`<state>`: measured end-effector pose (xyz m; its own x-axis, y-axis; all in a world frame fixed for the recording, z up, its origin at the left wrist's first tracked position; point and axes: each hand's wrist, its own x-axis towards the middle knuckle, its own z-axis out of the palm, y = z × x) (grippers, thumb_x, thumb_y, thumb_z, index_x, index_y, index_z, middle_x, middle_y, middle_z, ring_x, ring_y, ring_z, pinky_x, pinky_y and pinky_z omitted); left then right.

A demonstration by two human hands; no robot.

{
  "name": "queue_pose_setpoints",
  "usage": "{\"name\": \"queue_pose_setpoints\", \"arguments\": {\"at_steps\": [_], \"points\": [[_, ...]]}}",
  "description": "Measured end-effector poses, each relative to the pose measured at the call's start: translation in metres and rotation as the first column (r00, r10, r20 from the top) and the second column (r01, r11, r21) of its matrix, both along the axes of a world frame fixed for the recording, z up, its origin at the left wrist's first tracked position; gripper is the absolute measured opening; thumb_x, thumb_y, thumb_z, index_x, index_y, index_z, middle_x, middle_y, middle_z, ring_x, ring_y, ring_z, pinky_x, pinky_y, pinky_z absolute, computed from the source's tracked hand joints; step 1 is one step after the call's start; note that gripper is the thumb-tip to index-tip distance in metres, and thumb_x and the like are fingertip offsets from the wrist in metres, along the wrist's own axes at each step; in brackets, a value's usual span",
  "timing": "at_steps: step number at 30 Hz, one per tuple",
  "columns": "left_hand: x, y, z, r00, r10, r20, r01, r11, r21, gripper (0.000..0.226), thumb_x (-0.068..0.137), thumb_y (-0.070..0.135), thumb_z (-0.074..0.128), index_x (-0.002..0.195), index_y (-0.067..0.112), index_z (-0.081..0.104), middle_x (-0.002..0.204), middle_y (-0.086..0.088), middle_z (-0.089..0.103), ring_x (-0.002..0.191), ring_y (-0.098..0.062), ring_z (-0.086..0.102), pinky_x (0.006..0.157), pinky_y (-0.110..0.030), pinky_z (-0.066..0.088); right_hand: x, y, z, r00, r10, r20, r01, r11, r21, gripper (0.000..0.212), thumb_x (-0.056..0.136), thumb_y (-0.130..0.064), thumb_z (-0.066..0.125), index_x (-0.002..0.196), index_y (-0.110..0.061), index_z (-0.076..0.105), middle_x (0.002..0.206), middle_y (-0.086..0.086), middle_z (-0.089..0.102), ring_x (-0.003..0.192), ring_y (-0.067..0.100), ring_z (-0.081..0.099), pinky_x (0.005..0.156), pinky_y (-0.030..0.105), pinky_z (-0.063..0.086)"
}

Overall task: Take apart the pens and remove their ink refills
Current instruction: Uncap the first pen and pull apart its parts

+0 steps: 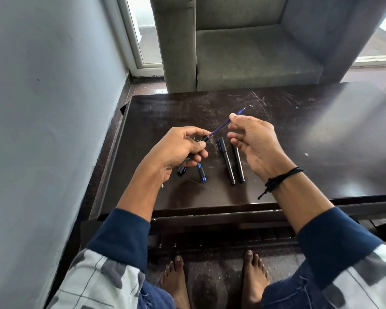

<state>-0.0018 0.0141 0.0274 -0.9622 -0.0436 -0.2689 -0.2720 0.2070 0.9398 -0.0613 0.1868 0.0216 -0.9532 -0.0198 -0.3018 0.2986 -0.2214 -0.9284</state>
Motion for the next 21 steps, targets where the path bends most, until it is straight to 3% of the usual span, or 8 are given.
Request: {"name": "queue_pose_setpoints", "arguments": {"at_steps": [8,12,14,16,18,19,21], "points": [[0.000,0.003,0.000,1.000,0.006,-0.015,-0.006,1.000,-0.011,0.028,0.099,0.005,0.059,0.117,0.023,0.072,0.076,-0.006,0.072,0.060,-0.007,0.061,0.062,-0.024,0.055,0.007,-0.011,-0.012,0.988,0.148,-0.053,-0.149,0.989,-0.015,0.007,0.091,-0.011,0.073,0.097,-0.007,0.073,0.085,0.007,0.074,0.066,0.009,0.066,0.061,0.017,0.053],[0.000,0.000,0.001,1.000,0.010,-0.015,-0.010,1.000,-0.006,0.027,0.099,0.004,0.060,0.113,0.023,0.074,0.078,-0.007,0.073,0.060,-0.008,0.061,0.062,-0.024,0.055,0.000,-0.004,-0.008,0.994,0.009,-0.109,-0.014,0.999,-0.045,0.003,0.092,-0.011,0.073,0.092,-0.008,0.073,0.077,0.003,0.071,0.063,0.009,0.063,0.061,0.018,0.052],[0.000,-0.003,0.001,0.999,0.022,-0.023,-0.023,1.000,-0.021,0.027,0.098,0.003,0.060,0.112,0.022,0.074,0.079,-0.008,0.073,0.061,-0.008,0.061,0.063,-0.025,0.056,-0.008,0.007,-0.005,0.987,-0.053,-0.152,0.058,0.998,0.030,0.007,0.092,-0.015,0.074,0.087,-0.010,0.073,0.073,0.002,0.068,0.060,0.008,0.060,0.058,0.018,0.052],[-0.001,-0.007,0.002,0.998,0.045,-0.034,-0.046,0.998,-0.030,0.027,0.098,0.003,0.060,0.113,0.020,0.073,0.079,-0.008,0.074,0.061,-0.009,0.060,0.062,-0.024,0.055,-0.018,0.020,-0.006,0.979,-0.040,-0.199,0.082,0.975,0.208,0.011,0.091,-0.018,0.075,0.083,-0.010,0.074,0.069,0.001,0.067,0.059,0.010,0.058,0.059,0.022,0.052],[-0.001,-0.010,0.002,0.997,0.065,-0.046,-0.066,0.997,-0.035,0.026,0.097,0.002,0.061,0.115,0.018,0.072,0.079,-0.009,0.075,0.060,-0.009,0.060,0.061,-0.023,0.055,-0.025,0.030,-0.008,0.977,0.072,-0.202,0.041,0.864,0.502,0.012,0.086,-0.025,0.079,0.080,-0.015,0.076,0.067,-0.001,0.070,0.064,0.014,0.062,0.067,0.031,0.056],[0.000,-0.012,0.003,0.996,0.072,-0.051,-0.074,0.996,-0.040,0.026,0.097,0.003,0.061,0.116,0.017,0.072,0.080,-0.010,0.075,0.060,-0.009,0.060,0.061,-0.023,0.056,-0.028,0.035,-0.009,0.976,0.138,-0.168,0.007,0.752,0.659,0.013,0.083,-0.028,0.081,0.082,-0.016,0.077,0.071,-0.001,0.072,0.070,0.017,0.064,0.074,0.035,0.056],[0.001,-0.016,0.006,0.995,0.085,-0.061,-0.088,0.995,-0.053,0.026,0.097,0.003,0.061,0.117,0.017,0.072,0.083,-0.011,0.076,0.059,-0.007,0.060,0.061,-0.022,0.056,-0.027,0.040,-0.008,0.975,0.218,-0.050,-0.062,0.479,0.875,0.019,0.082,-0.030,0.082,0.095,-0.019,0.076,0.092,0.005,0.074,0.086,0.024,0.064,0.082,0.032,0.050]]}}
